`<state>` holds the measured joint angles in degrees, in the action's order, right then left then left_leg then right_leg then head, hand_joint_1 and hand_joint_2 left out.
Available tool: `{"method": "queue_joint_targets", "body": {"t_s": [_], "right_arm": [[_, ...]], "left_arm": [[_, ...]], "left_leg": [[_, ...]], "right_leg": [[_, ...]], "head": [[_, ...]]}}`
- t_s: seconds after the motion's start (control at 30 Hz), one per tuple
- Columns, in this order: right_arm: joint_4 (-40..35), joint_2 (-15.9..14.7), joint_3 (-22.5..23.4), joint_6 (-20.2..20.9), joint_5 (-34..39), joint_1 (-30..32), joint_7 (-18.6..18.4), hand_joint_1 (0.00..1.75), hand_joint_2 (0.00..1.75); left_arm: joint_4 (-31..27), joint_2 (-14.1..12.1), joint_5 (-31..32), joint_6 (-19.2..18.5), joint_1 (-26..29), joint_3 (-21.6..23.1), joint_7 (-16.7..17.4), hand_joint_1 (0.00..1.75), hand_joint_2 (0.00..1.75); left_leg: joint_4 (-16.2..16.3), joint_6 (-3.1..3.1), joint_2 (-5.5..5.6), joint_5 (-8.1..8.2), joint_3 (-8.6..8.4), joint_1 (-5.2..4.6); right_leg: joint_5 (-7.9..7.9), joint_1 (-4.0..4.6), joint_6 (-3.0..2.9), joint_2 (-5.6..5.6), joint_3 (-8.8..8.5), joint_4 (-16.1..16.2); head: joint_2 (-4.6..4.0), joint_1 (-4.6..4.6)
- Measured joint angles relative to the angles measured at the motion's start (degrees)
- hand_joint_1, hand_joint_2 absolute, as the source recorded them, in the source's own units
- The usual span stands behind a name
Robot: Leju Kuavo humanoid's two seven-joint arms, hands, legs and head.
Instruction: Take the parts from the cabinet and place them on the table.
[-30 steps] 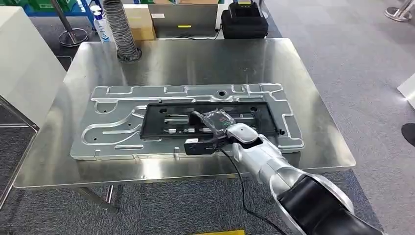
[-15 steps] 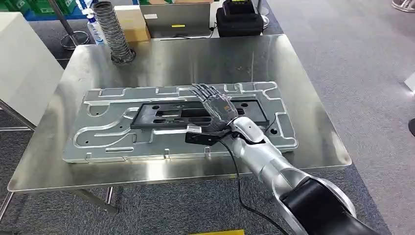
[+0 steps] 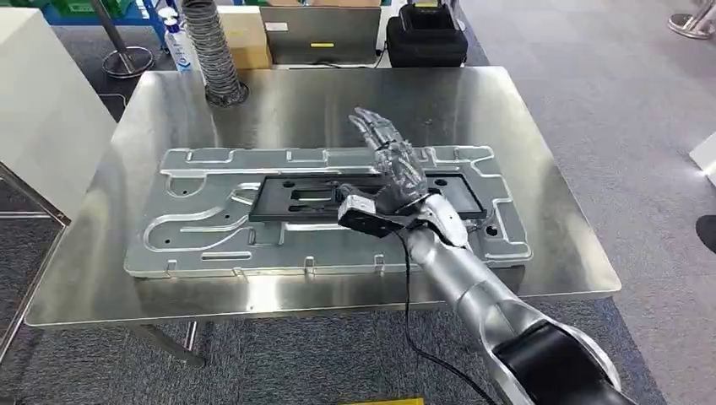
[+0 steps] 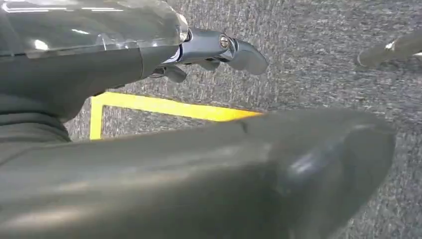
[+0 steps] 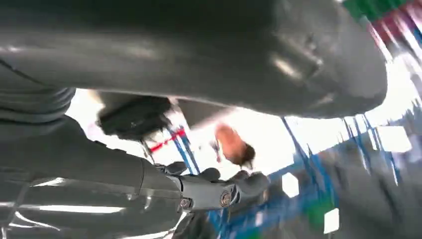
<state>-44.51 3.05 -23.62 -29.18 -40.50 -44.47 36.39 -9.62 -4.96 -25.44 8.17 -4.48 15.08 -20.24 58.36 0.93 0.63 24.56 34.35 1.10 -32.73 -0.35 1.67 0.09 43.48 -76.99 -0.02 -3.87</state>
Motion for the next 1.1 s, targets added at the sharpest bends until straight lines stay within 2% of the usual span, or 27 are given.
{"method": "queue_joint_targets", "body": {"t_s": [0.03, 0.1, 0.13, 0.17, 0.2, 0.27, 0.3, 0.33, 0.37, 0.43, 0.47, 0.5, 0.53, 0.57, 0.63, 0.67, 0.7, 0.73, 0.77, 0.83, 0.87, 0.93, 0.97, 1.0, 1.03, 1.07, 1.1], "right_arm": [[-4.9, -1.4, 1.6, 0.3, 2.5, 1.6, 0.2, 0.0, 0.0], [-16.3, -4.8, 5.9, 1.7, 8.8, 5.0, 0.4, 0.0, 0.0], [-22.7, -6.9, 9.1, 2.5, 12.0, 6.5, 0.7, 0.0, 0.0], [-27.4, -8.6, 12.1, 3.2, 14.0, 7.9, 1.2, 0.0, 0.0], [-31.0, -10.0, 15.0, 3.5, 15.0, 9.3, 1.3, 0.0, 0.0], [-39.6, -13.7, 24.0, 4.3, 15.3, 13.9, 1.4, 0.0, 0.0], [-41.7, -14.7, 27.5, 5.0, 15.3, 15.7, 1.5, 0.0, 0.0], [-43.7, -15.8, 32.5, 5.9, 15.6, 18.5, 1.8, 0.0, 0.0], [-44.7, -16.9, 37.2, 6.4, 15.9, 21.4, 2.5, 0.0, 0.0], [-46.0, -18.8, 46.4, 5.3, 16.5, 28.3, 3.0, 0.0, 0.0], [-46.2, -19.3, 49.6, 4.1, 17.0, 32.0, 3.2, 0.0, 0.0], [-46.4, -19.4, 53.3, 2.2, 17.1, 35.8, 3.3, 0.0, 0.0], [-46.5, -19.4, 55.8, 0.9, 17.0, 39.5, 3.3, 0.0, 0.0], [-46.5, -19.2, 58.3, 0.4, 16.8, 43.3, 3.4, 0.0, 0.0], [-46.5, -18.6, 63.4, 0.4, 15.8, 48.0, 3.4, 0.0, 0.0], [-46.5, -18.3, 65.4, 0.8, 14.7, 49.4, 3.4, 0.0, 0.0], [-46.4, -18.0, 67.3, 1.4, 13.5, 50.5, 3.4, 0.0, 0.0], [-46.2, -17.8, 68.8, 1.5, 12.1, 51.3, 3.4, 0.0, 0.0], [-45.7, -17.5, 70.3, 2.0, 10.3, 51.8, 3.4, 0.0, 0.0], [-44.3, -16.2, 73.7, 4.1, 5.9, 52.2, 3.4, 0.0, 0.0], [-43.7, -15.6, 75.3, 4.7, 4.3, 52.4, 3.4, 0.0, 0.0], [-42.7, -14.5, 77.7, 5.4, 3.0, 52.8, 3.4, 0.0, 0.0], [-41.8, -13.8, 78.9, 6.1, 1.9, 52.9, 3.4, 0.0, 0.0], [-41.2, -12.9, 79.8, 6.7, 0.6, 53.1, 3.4, 0.0, 0.0], [-40.7, -11.9, 80.8, 7.3, -1.0, 53.3, 3.4, 0.0, 0.0], [-39.9, -11.0, 81.7, 8.2, -2.4, 53.4, 3.4, 0.0, 0.0], [-39.3, -10.4, 82.4, 8.6, -2.9, 53.5, 3.4, 0.0, 0.0]], "left_arm": [[0.0, 0.0, -0.2, 0.0, 0.3, 0.0, -0.1, 0.0, 0.0], [0.0, 0.0, -0.9, 0.1, 0.9, -0.3, -0.6, 0.0, 0.0], [0.0, 0.1, -1.2, 0.1, 1.3, -0.5, -0.9, 0.0, 0.0], [0.0, 0.1, -1.7, 0.1, 1.6, -0.8, -1.2, 0.0, 0.0], [0.0, 0.1, -2.4, 0.0, 2.0, -1.2, -1.6, 0.0, 0.0], [0.0, 0.1, -3.6, -0.6, 2.7, -2.2, -2.6, 0.0, 0.0], [0.0, 0.2, -3.9, -0.9, 2.9, -2.5, -3.0, 0.0, 0.0], [0.0, 0.2, -4.2, -1.3, 3.1, -3.0, -3.5, 0.0, 0.0], [0.0, 0.2, -4.4, -1.5, 3.2, -3.3, -3.9, 0.0, 0.0], [0.0, 0.3, -4.6, -1.5, 3.2, -3.9, -4.3, 0.0, 0.0], [0.0, 0.3, -4.6, -1.5, 3.2, -4.2, -4.5, 0.0, 0.0], [0.0, 0.4, -4.6, -1.7, 3.4, -4.3, -4.8, 0.0, 0.0], [0.0, 0.5, -4.6, -1.9, 3.6, -4.4, -5.0, 0.0, 0.0], [0.0, 0.5, -4.5, -2.1, 3.9, -4.5, -5.1, 0.0, 0.0], [0.0, 0.5, -4.5, -2.5, 4.0, -4.8, -5.4, 0.0, 0.0], [0.0, 0.5, -4.4, -2.6, 4.0, -4.9, -5.5, 0.0, 0.0], [0.0, 0.5, -4.4, -2.6, 3.9, -5.1, -5.5, 0.0, 0.0], [0.0, 0.6, -4.4, -2.8, 3.8, -5.3, -5.6, 0.0, 0.0], [0.0, 0.7, -4.4, -3.0, 3.7, -5.4, -5.7, 0.0, 0.0], [0.0, 0.9, -4.4, -3.2, 3.5, -5.6, -5.7, 0.0, 0.0], [0.0, 0.9, -4.4, -3.3, 3.4, -5.7, -5.8, 0.0, 0.0], [0.0, 1.0, -4.4, -3.4, 3.5, -5.7, -5.8, 0.0, 0.0], [0.0, 1.1, -4.5, -3.5, 3.5, -5.7, -5.9, 0.0, 0.0], [0.0, 1.1, -4.6, -3.6, 3.5, -5.7, -5.9, 0.0, 0.0], [0.0, 1.2, -4.5, -3.6, 3.5, -5.7, -6.0, 0.0, 0.0], [0.0, 1.4, -4.5, -3.7, 3.5, -5.7, -6.0, 0.0, 0.0], [0.0, 1.4, -4.6, -3.7, 3.5, -5.7, -6.0, 0.0, 0.0]], "left_leg": [[0.0, 0.05, 0.2, 0.05, -0.1, -0.05], [0.0, 0.07, 0.66, 0.18, -0.31, -0.27], [0.0, 0.07, 0.75, 0.23, -0.34, -0.26], [0.1, -0.21, 0.93, 0.37, -0.31, -0.69], [0.0, -0.4, 0.98, 0.44, -0.27, -0.48], [-0.4, -0.83, 1.05, 0.5, -0.54, -0.39], [-0.6, -1.16, 1.1, 0.59, -0.8, -0.67], [0.3, -1.25, 0.27, 1.35, -0.73, -0.48], [2.5, -1.39, -0.16, 3.28, 0.05, -0.53], [11.0, -1.75, -0.21, 7.94, 3.67, -0.37], [15.0, -1.89, -0.23, 9.58, 5.45, -0.36], [17.0, -2.03, -0.28, 9.88, 6.29, -0.35], [16.0, -2.1, -0.29, 8.77, 5.7, -0.32], [12.3, -2.09, -0.29, 6.44, 3.62, -0.31], [2.0, -1.77, -0.19, 1.79, -1.76, -0.31], [0.3, -1.44, -0.08, 2.86, -2.67, -0.55], [-0.1, -1.0, -0.12, 2.84, -2.73, -0.5], [-0.2, -0.88, -0.19, 2.87, -2.61, -0.59], [-0.1, -0.46, -0.24, 2.9, -2.68, -0.83], [-0.9, 0.61, -0.56, 2.17, -3.18, -0.44], [-1.0, 0.9, -0.59, 1.99, -3.07, -0.44], [-0.9, 1.3, -0.74, 1.52, -2.66, -0.6], [-0.8, 1.3, -0.74, 1.34, -2.4, -0.65], [-0.7, 1.25, -0.72, 1.22, -2.07, -0.67], [-0.6, 1.19, -0.71, 1.07, -1.79, -0.67], [-0.5, 1.07, -0.7, 0.95, -1.53, -0.67], [-0.3, 0.89, -0.68, 0.82, -1.31, -0.67]], "right_leg": [[1.97, 0.02, -0.21, 0.01, -1.21, 2.7], [7.13, 0.32, -1.07, -0.01, -6.2, 13.2], [8.32, 0.65, -1.77, -0.13, -8.51, 18.3], [8.07, 0.79, -1.78, -0.37, -8.72, 18.9], [8.13, 0.89, -1.75, -0.36, -8.74, 19.0], [7.93, 1.01, -2.0, -0.39, -8.91, 19.1], [8.14, 0.63, -2.25, -0.46, -9.24, 19.9], [8.51, 0.32, -2.34, -0.78, -10.05, 20.8], [8.49, 0.28, -2.6, -0.92, -10.49, 21.1], [8.25, 0.33, -2.72, -1.36, -10.72, 21.1], [8.13, 0.34, -2.66, -1.51, -10.7, 21.1], [8.04, 0.31, -2.6, -1.62, -10.72, 21.0], [7.88, 0.26, -2.52, -1.61, -10.81, 21.0], [7.66, 0.16, -2.33, -1.51, -10.94, 20.8], [7.11, -0.01, -1.85, -1.03, -10.97, 20.1], [6.88, 0.27, -1.55, -0.85, -10.81, 19.6], [6.91, 0.23, -1.33, -0.48, -10.56, 19.2], [6.99, 0.19, -1.02, -0.35, -10.51, 19.3], [7.13, 0.05, -0.67, -0.22, -10.6, 19.4], [6.67, -0.15, 0.04, -0.07, -10.61, 19.0], [5.0, -0.25, 0.26, -0.08, -9.94, 17.4], [-0.34, -0.47, 0.69, -0.07, -6.66, 9.3], [-2.29, -0.5, 0.86, -0.07, -5.12, 5.2], [-2.99, -0.53, 0.95, -0.08, -4.37, 2.8], [-2.28, -0.56, 0.94, -0.08, -4.95, 3.3], [-0.56, -0.58, 0.85, -0.08, -6.83, 6.3], [1.5, -0.58, 0.7, -0.09, -9.62, 11.0]], "head": [[0.0, 0.0], [0.0, 0.0], [0.0, 0.0], [0.0, -0.02], [0.0, 0.0], [0.0, 0.0], [0.0, -0.02], [0.0, -0.02], [0.0, 0.0], [0.0, 0.0], [0.0, 0.0], [0.0, -0.02], [0.0, 0.0], [0.0, 0.0], [0.0, 0.0], [0.0, 0.0], [0.0, 0.0], [0.0, 0.0], [0.0, 0.0], [0.0, 0.0], [0.0, 0.0], [0.0, 0.0], [0.0, 0.0], [0.0, 0.0], [0.0, 0.0], [0.0, 0.0], [0.0, 0.0]]}}
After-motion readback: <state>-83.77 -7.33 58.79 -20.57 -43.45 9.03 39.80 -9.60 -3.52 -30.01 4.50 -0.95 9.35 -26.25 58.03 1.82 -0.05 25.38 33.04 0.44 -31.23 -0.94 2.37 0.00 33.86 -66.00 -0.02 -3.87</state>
